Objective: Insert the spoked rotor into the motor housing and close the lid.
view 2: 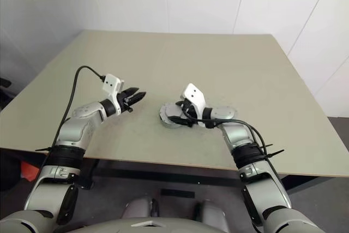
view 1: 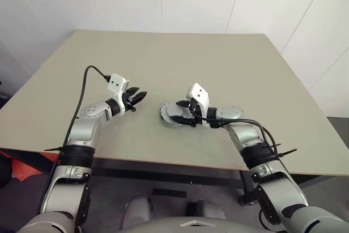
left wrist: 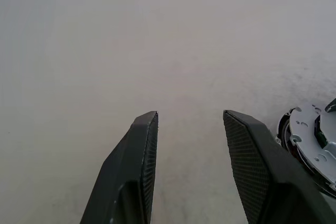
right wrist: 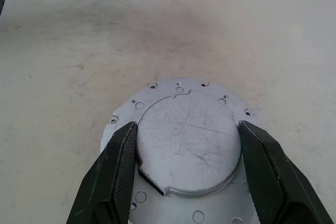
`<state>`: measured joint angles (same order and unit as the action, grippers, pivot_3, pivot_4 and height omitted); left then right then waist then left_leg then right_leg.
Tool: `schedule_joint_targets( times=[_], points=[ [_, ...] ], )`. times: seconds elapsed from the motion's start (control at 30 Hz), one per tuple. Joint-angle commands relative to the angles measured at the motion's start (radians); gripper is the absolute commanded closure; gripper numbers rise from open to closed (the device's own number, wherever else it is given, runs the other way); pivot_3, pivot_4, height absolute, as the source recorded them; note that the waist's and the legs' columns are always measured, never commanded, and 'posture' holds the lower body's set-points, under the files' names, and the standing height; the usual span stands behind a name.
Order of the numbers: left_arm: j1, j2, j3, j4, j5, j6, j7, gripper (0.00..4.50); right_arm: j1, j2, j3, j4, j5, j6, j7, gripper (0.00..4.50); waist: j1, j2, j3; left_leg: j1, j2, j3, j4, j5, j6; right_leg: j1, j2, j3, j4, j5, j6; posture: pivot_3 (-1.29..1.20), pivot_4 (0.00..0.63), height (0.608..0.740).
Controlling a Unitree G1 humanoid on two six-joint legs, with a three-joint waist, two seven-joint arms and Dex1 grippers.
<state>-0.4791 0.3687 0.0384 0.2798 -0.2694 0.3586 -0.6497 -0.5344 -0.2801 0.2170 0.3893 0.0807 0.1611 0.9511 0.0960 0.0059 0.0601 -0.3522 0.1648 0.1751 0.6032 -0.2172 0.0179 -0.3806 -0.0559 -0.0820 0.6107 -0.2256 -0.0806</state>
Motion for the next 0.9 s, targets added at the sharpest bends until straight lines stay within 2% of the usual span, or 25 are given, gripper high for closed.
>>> schedule_joint_targets(
  times=[0.03,0.6,0.7,0.8,0.9],
  points=[
    [-0.019,0.009,0.013,-0.021,0.000,-0.011,0.003,2.41,-0.023,0.007,0.001,0.020,-0.004,-0.013,-0.013,1.58,-0.001,0.000,0.000,0.000,0.000,0.000,0.000,0.000,0.000,0.000,0.000,0.000,0.000,0.000,0.000,0.00,0.000,0.740],
    [-0.019,0.012,0.013,-0.024,0.003,-0.012,0.002,2.41,-0.033,0.002,0.011,0.052,-0.004,-0.011,0.011,1.58,0.000,0.000,0.000,0.002,0.000,0.000,-0.002,0.000,0.000,0.002,0.000,0.000,-0.002,0.000,0.000,0.00,0.000,0.740],
    [-0.021,0.012,0.011,-0.020,0.005,-0.014,0.002,2.41,-0.030,-0.002,0.013,0.050,-0.012,-0.015,0.010,0.96,0.000,0.000,0.000,0.002,0.000,0.000,-0.002,0.000,0.000,0.002,0.000,0.000,-0.002,0.000,0.000,0.00,0.000,0.740],
    [-0.019,0.012,0.011,-0.021,0.007,-0.014,0.002,2.41,-0.027,-0.002,0.018,0.049,-0.026,-0.028,-0.007,0.04,0.000,0.000,0.000,0.001,0.000,0.000,-0.003,0.000,0.000,0.001,0.000,0.000,-0.003,0.000,0.000,0.00,0.000,0.740],
    [-0.018,0.012,0.011,-0.021,0.008,-0.014,0.001,2.41,-0.027,-0.003,0.023,0.046,-0.030,-0.028,-0.009,0.04,0.000,0.000,0.000,0.001,-0.001,0.000,-0.003,0.000,0.000,0.001,0.000,0.000,-0.003,0.000,0.000,0.00,0.000,0.740]
  ],
)
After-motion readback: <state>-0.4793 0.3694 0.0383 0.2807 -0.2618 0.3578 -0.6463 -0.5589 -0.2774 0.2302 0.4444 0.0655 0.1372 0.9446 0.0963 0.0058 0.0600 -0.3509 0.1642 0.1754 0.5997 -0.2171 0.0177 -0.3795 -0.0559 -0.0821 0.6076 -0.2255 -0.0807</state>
